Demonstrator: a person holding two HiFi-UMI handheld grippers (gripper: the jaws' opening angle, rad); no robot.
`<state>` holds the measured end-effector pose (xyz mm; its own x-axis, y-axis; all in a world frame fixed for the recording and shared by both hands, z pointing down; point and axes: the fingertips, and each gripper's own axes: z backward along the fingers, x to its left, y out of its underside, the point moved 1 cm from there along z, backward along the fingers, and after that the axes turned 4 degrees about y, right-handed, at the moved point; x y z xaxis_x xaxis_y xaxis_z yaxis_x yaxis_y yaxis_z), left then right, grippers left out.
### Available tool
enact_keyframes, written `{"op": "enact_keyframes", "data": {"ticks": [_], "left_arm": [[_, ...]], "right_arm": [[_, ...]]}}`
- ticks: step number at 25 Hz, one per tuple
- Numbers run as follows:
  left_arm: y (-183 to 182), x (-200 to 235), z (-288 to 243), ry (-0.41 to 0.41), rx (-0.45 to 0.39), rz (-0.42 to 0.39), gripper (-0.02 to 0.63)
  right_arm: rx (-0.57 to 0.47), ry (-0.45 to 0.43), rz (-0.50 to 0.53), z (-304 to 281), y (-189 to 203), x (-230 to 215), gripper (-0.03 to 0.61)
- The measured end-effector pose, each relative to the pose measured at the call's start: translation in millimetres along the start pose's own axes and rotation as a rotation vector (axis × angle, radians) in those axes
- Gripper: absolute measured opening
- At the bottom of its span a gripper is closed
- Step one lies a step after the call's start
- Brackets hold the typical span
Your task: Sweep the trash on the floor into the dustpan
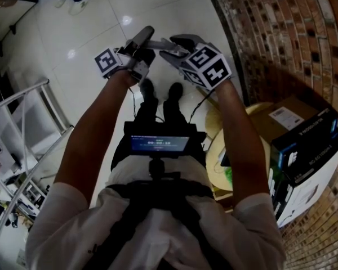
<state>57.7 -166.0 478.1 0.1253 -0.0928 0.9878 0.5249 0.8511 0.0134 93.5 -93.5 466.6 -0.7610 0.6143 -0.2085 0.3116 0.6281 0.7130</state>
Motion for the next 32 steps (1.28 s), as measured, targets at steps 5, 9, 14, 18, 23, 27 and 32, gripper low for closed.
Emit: {"op": "enact_keyframes", "data": {"ticks": [5, 9, 14, 18, 23, 27, 32], "left_arm": [[-13.3, -1.6, 3.4, 0.013, -0.024, -0.033, 0.000], [-20.9, -4.4, 7.7, 0.020, -0.038, -0.048, 0.000], [-24.4, -4.3, 11.1, 0.018, -0.032, -0.066, 0.018], [-25.9, -3.2, 10.6, 0.010, -0.025, -0.079, 0.046], [-26.6, -1.8, 10.0, -0.002, -0.021, -0.094, 0.071], [-27.0, -5.1, 11.8, 0.000, -0.024, -0.104, 0.083], [-29.8, -7.9, 14.6, 0.004, -0.029, -0.106, 0.107]], "right_arm": [[0.000, 0.021, -0.018, -8.4, -3.0, -1.5, 0.227], [0.002, 0.025, -0.019, -13.8, -7.9, 1.8, 0.227], [0.005, 0.024, -0.023, -18.4, -9.9, 4.9, 0.227], [0.004, 0.037, -0.026, -18.9, -8.5, 4.1, 0.230], [-0.003, 0.062, -0.044, -17.0, -5.8, 1.2, 0.242], [-0.008, 0.085, -0.058, -13.9, -4.1, -0.3, 0.255], [-0.014, 0.117, -0.086, -12.0, -2.7, -3.1, 0.271]]}}
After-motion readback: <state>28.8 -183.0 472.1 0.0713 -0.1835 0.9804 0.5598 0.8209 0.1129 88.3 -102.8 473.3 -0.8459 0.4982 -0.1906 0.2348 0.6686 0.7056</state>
